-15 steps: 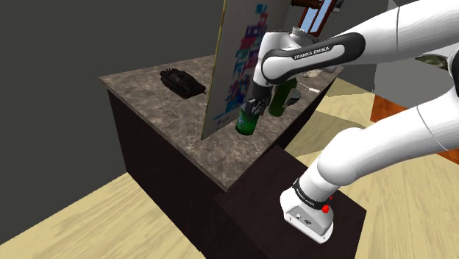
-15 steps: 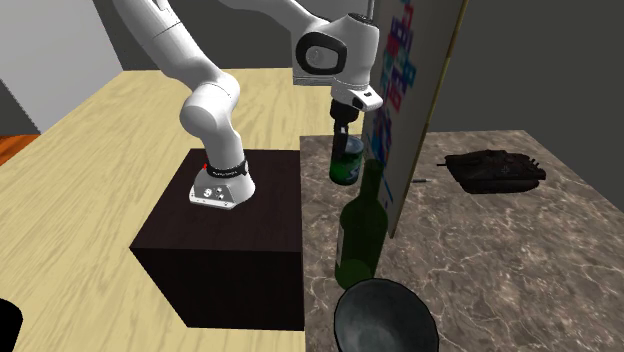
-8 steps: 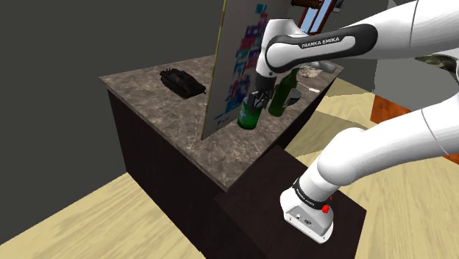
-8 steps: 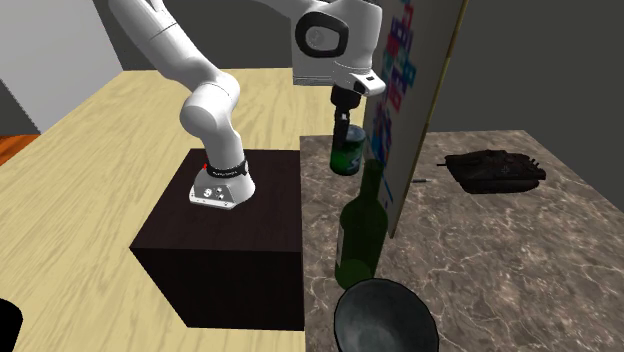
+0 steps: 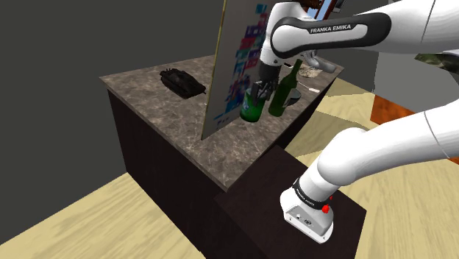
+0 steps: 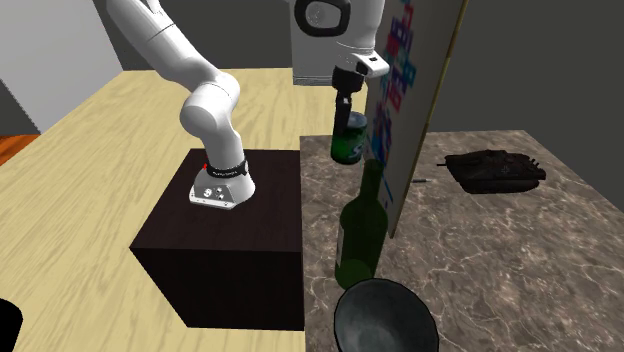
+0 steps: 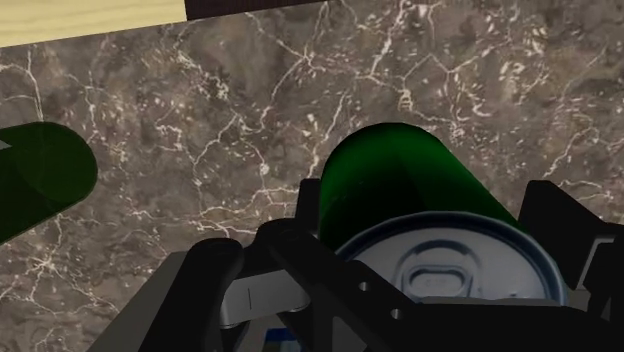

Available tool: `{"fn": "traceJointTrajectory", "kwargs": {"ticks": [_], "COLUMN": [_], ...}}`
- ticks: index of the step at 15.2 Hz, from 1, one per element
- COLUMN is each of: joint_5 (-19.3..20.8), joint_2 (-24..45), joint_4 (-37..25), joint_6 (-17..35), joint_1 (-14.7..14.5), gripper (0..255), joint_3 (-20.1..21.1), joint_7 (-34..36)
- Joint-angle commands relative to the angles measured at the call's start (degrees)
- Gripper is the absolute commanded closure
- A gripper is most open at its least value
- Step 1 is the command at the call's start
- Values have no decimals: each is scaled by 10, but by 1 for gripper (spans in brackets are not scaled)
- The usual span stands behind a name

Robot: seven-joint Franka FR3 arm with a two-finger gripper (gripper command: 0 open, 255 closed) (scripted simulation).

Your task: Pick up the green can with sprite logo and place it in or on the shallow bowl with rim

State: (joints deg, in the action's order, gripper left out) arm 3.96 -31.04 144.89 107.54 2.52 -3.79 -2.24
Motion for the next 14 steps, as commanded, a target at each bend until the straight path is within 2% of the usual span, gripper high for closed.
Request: {"fn": "traceJointTrajectory", "kwargs": {"ticks": [1, 11, 14], "joint_5": [-1, -3, 18], "joint_2": [-5, -16, 0], "joint_4": [-12, -75, -91], "joint_6": [-16, -90, -89], "joint_1": [0, -1, 17], "gripper": [255, 255, 255], "joint_3": [1, 3, -29], "joint_7": [0, -2, -43]}}
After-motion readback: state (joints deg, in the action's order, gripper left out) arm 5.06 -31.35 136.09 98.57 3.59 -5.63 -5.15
